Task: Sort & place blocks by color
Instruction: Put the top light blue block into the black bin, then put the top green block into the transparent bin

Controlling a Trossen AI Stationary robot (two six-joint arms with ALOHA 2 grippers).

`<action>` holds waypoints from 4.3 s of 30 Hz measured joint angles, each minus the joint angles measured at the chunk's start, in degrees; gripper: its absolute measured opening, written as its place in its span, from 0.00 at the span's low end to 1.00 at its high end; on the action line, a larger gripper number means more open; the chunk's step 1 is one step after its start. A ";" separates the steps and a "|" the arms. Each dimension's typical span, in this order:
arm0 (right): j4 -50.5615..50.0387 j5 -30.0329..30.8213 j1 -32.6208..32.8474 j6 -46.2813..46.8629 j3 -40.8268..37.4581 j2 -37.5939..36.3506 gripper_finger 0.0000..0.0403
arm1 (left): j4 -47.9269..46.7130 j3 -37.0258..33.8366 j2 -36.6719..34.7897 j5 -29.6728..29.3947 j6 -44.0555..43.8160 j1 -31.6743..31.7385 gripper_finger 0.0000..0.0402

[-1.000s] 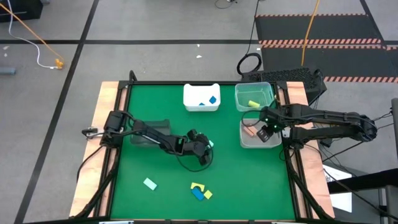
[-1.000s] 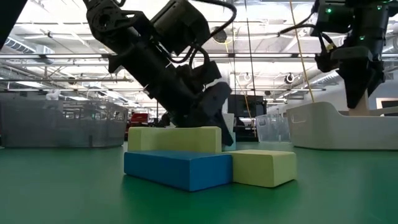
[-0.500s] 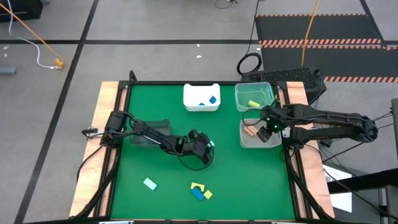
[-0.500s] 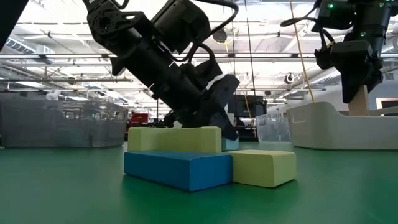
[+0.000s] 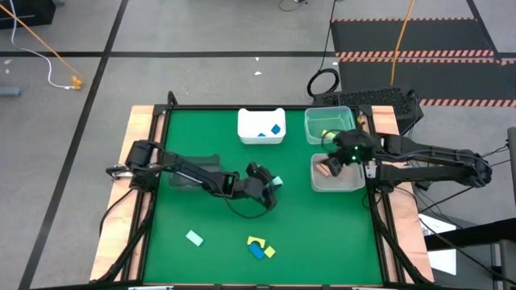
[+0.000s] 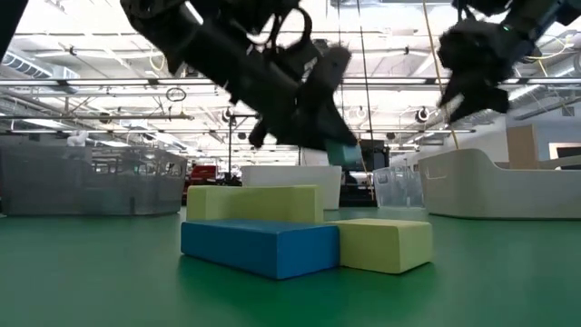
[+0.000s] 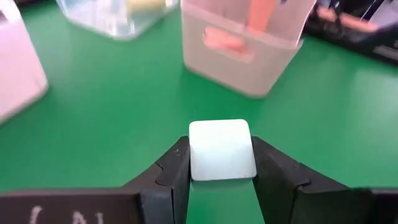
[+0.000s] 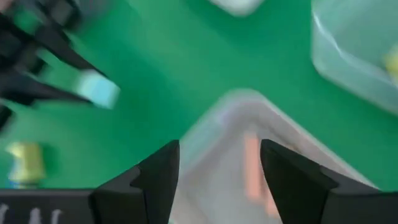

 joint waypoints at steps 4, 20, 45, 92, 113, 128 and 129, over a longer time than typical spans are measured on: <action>10.88 -3.17 -0.02 -0.96 0.00 -0.12 0.53 | 0.61 0.00 -3.94 -2.12 3.36 0.00 0.33; 32.73 -9.10 0.00 14.09 -0.04 2.26 0.53 | -1.63 0.04 -19.91 -13.15 22.81 -0.33 0.33; 58.74 -5.78 0.00 14.13 -11.18 5.19 0.53 | -83.31 -5.35 -33.51 0.25 -32.66 -4.35 0.33; 61.82 17.26 34.39 -8.74 4.07 37.52 0.53 | -50.00 -4.68 -33.44 -0.12 -36.98 -9.03 0.69; 64.95 24.08 44.56 -7.14 16.21 60.83 0.53 | -37.99 -4.68 -33.44 -0.07 -32.06 -24.05 0.69; 68.92 18.11 45.40 -4.57 17.59 70.09 0.53 | -38.07 -4.68 -33.44 -0.18 -32.12 -27.18 0.69; 69.58 18.13 45.38 -5.42 17.59 70.60 0.53 | -38.09 -4.68 -33.44 -0.18 -32.13 -27.24 0.69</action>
